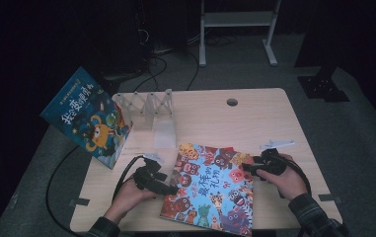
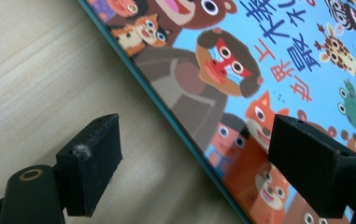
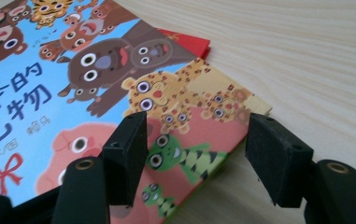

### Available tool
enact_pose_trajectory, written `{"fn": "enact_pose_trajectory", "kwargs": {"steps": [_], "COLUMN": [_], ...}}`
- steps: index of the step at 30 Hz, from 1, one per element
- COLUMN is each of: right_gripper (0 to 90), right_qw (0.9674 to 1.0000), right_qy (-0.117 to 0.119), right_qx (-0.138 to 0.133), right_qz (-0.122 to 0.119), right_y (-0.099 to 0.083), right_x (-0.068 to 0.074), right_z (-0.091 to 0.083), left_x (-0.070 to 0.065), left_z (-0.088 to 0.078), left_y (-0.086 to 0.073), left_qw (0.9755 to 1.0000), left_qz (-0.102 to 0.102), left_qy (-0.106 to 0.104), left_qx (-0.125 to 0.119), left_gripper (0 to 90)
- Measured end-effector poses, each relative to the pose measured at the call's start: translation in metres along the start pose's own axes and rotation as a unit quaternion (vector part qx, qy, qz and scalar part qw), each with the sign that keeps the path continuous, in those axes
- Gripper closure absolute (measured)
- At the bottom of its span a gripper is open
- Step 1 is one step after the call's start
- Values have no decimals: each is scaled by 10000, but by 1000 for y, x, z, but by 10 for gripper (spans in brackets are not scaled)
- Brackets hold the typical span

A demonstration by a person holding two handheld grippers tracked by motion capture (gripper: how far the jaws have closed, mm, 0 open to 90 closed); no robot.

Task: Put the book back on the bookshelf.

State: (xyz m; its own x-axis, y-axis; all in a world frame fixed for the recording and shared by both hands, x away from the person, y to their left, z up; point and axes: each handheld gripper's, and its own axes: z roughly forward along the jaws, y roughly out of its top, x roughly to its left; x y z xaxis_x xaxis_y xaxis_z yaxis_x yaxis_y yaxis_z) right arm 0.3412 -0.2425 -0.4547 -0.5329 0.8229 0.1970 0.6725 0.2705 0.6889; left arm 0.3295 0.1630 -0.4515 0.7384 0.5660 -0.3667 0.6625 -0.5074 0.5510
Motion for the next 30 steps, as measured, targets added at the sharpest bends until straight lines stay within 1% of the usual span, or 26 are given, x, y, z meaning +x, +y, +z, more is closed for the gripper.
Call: {"fn": "enact_pose_trajectory", "kwargs": {"steps": [3,4,8,9,10,11,12,14,15,16,18,19,22,24,27,30], "right_gripper": [375,374,372,373,373,372,372,372,371,368,367,366,366,364,359,360], "right_qw": [10000,10000,9999,9998,9998,9998,9998,9998,9998,9998,9998,9998,9998,9997,9996,9995], "right_qy": [15,52,128,169,169,175,189,197,191,184,183,185,201,199,193,254], "right_qx": [19,23,24,45,45,35,35,35,39,24,7,-1,-1,-3,4,41], "right_qz": [-55,-77,-84,-83,-83,-83,-69,-66,-78,-85,-92,-93,-92,-135,-217,-193], "right_y": [-1,-4,-7,-10,-10,-11,-12,-12,-12,-12,-12,-12,-10,-8,-7,-9], "right_x": [3,6,9,12,12,12,13,13,13,13,14,15,16,19,22,23], "right_z": [-1,-3,-5,-6,-6,-7,-8,-7,-7,-7,-7,-6,-4,-2,0,-2], "left_x": [1,2,3,4,4,5,8,12,12,11,11,10,9,9,10,10], "left_z": [1,2,5,7,7,8,10,12,13,13,13,13,15,16,14,15], "left_y": [1,2,5,8,8,10,12,14,15,17,18,19,18,18,17,16], "left_qw": [10000,10000,10000,9999,9999,9998,9996,9993,9994,9996,9996,9997,9998,9997,9997,9996], "left_qz": [-42,-21,-16,-25,-25,-38,-114,-192,-194,-120,-100,-57,-67,-118,-123,-168], "left_qy": [-9,-41,-90,-103,-103,-133,-184,-252,-249,-211,-220,-203,-197,-217,-211,-240], "left_qx": [-30,-12,-12,-54,-54,-110,-158,-181,-145,-135,-136,-95,-62,-49,-51,-41], "left_gripper": [162,162,162,162,162,162,163,163,163,163,163,163,163,161,158,158]}}
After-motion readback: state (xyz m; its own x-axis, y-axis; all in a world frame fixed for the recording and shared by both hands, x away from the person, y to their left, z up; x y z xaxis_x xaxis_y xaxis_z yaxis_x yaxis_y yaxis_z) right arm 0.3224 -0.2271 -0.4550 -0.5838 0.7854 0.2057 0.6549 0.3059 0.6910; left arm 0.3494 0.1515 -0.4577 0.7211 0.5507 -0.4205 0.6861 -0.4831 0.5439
